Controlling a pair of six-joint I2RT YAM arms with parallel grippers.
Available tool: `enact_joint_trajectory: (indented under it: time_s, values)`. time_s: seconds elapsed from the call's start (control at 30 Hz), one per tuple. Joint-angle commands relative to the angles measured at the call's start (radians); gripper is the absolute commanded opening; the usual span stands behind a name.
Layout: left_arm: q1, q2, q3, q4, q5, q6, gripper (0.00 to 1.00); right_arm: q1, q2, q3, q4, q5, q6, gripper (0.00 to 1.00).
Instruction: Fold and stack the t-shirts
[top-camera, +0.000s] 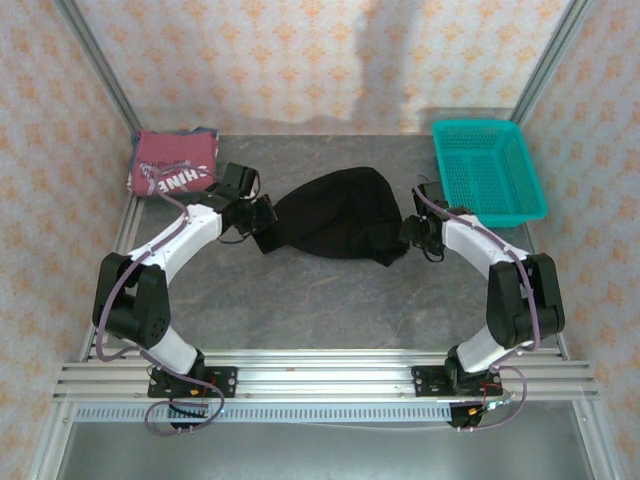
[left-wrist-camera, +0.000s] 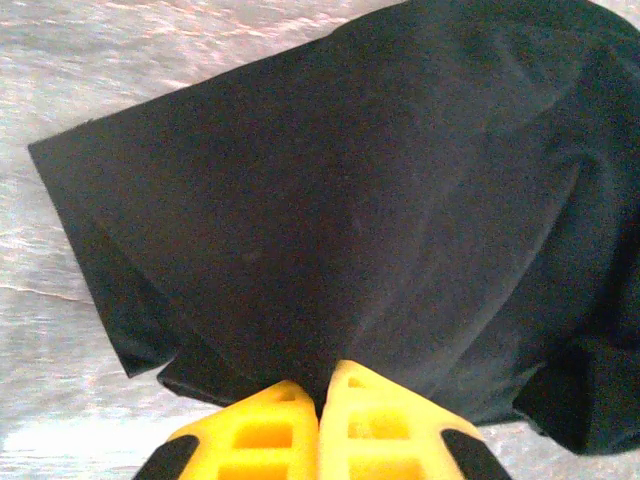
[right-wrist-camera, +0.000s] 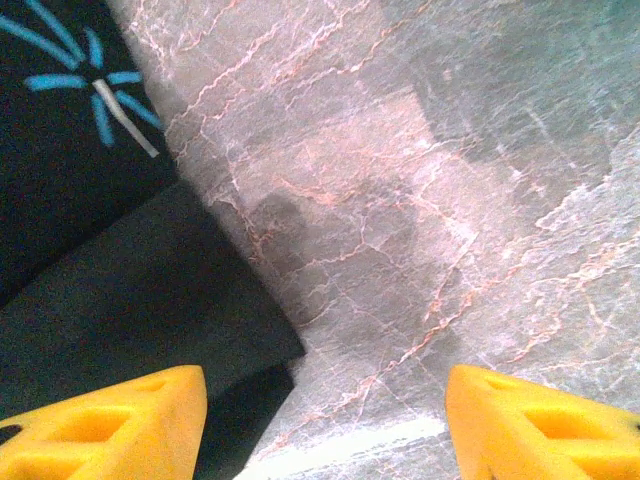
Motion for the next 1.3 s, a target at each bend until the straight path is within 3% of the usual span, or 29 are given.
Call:
enact_joint_trajectory:
  time_s: [0.0, 0.07, 0.2, 0.57, 0.67, 0.77, 0.83, 1.03, 1.27]
  values:
    - [0.044, 0.03, -0.007, -0.009, 0.05, 0.003, 0.21, 0.001, -0.014, -0.046, 0.102, -0.065, 0.033, 0.64]
    - [0.056, 0.041, -0.01, 0.022, 0.077, -0.028, 0.35, 0.001, -0.002, -0.062, 0.154, -0.119, 0.051, 0.62]
    - [0.056, 0.019, -0.016, 0.045, 0.088, -0.067, 0.46, 0.001, 0.017, -0.099, 0.232, -0.185, 0.085, 0.59]
    - [0.059, -0.114, -0.142, 0.036, 0.107, -0.096, 0.5, 0.001, 0.075, -0.184, 0.402, -0.232, 0.163, 0.49]
    - [0.06, -0.144, -0.192, 0.054, 0.118, -0.092, 0.51, 0.001, 0.087, -0.187, 0.445, -0.227, 0.187, 0.34]
    - [0.06, -0.158, -0.236, 0.083, 0.145, -0.075, 0.51, 0.001, 0.088, -0.185, 0.489, -0.242, 0.202, 0.09]
    - [0.059, -0.156, -0.246, 0.076, 0.136, -0.056, 0.51, 0.001, 0.054, -0.173, 0.461, -0.237, 0.198, 0.0]
    - [0.033, -0.097, -0.237, 0.098, 0.068, -0.017, 0.52, 0.001, -0.118, -0.14, 0.296, -0.204, 0.145, 0.0]
    - [-0.048, 0.072, -0.157, 0.156, -0.031, -0.037, 0.57, 0.0, -0.296, -0.118, 0.181, -0.174, 0.136, 0.0]
